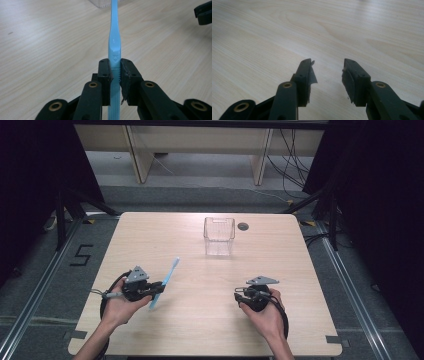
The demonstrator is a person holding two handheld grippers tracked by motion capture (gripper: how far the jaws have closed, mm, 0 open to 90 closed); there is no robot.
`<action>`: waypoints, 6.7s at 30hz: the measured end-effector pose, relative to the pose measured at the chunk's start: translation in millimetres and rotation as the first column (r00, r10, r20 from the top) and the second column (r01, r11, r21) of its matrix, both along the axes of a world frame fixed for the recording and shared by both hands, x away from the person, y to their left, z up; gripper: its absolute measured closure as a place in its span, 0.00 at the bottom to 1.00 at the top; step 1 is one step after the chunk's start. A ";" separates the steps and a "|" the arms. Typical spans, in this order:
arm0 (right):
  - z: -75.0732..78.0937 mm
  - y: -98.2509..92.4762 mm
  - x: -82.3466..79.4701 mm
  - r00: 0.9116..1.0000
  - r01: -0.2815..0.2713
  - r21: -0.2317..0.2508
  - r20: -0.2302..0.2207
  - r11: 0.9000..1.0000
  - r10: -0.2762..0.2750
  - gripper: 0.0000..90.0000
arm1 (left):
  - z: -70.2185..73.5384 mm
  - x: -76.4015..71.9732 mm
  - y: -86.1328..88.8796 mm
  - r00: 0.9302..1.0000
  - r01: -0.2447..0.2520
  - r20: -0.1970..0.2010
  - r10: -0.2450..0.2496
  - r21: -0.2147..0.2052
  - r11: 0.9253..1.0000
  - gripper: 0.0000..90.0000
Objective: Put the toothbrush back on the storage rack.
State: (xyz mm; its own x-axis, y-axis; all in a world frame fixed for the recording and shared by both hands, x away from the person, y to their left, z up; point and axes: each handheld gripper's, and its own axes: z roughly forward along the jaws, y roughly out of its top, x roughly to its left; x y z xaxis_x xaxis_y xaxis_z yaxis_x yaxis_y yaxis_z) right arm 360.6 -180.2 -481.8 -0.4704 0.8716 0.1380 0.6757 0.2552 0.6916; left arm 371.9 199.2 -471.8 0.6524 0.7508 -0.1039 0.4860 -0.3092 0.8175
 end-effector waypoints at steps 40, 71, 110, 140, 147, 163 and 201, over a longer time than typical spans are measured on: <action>-6.4 14.7 -1.1 0.988 -0.116 0.028 0.105 0.993 0.113 0.64 | 0.5 -10.2 9.4 0.926 0.014 0.366 0.088 -0.267 0.964 0.87; 5.4 28.7 -6.1 0.962 -0.145 0.110 0.247 0.983 0.115 0.65 | 2.6 -14.0 -0.9 0.897 0.075 0.436 0.078 -0.323 0.943 0.87; 75.0 106.6 8.1 0.845 -0.374 0.281 0.495 0.884 0.200 0.66 | 10.7 -16.8 -38.0 0.887 0.179 0.461 -0.018 -0.308 0.934 0.87; 71.5 114.7 11.2 0.841 -0.380 0.299 0.506 0.875 0.193 0.93 | 9.0 -17.7 -53.0 0.893 0.192 0.448 -0.043 -0.293 0.936 0.87; 72.2 114.4 9.5 0.843 -0.386 0.303 0.499 0.871 0.201 0.95 | 9.6 -17.3 -55.0 0.895 0.192 0.443 -0.044 -0.294 0.936 0.87; 72.0 113.6 9.3 0.827 -0.382 0.272 0.526 0.883 0.196 0.95 | 12.9 -14.9 -54.2 0.894 0.189 0.446 -0.047 -0.279 0.941 0.78; 82.5 92.0 12.8 0.823 -0.328 0.267 0.552 0.906 0.135 0.95 | 3.2 -18.0 -18.7 0.903 0.083 0.430 0.013 -0.203 0.976 0.39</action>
